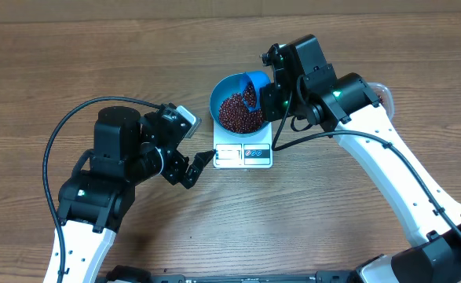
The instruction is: Scoop item into bowl and weigh 150g on scale
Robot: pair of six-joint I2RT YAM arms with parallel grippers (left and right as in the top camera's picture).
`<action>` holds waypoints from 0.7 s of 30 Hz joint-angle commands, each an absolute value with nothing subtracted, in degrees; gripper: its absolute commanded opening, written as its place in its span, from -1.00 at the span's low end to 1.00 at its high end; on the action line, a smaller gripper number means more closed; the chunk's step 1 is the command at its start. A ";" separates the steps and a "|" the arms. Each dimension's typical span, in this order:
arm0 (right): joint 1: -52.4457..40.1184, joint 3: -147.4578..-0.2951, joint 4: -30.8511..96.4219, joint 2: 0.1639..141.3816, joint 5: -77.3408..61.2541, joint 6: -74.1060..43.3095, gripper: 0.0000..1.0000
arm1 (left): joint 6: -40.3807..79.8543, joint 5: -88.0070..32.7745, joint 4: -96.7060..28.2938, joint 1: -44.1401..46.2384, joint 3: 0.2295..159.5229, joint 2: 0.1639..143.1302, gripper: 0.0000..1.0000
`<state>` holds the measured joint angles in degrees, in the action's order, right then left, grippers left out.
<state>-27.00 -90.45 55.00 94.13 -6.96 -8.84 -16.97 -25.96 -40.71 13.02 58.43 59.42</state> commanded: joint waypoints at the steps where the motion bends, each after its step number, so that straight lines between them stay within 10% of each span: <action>1: -26.94 -92.27 53.84 92.38 -5.56 -9.61 -0.93 | -18.24 -26.83 -40.49 12.75 59.94 59.61 1.00; 21: -27.20 -92.23 52.82 92.38 -0.34 -13.45 -0.93 | -18.24 -26.83 -40.49 12.75 59.94 59.61 0.99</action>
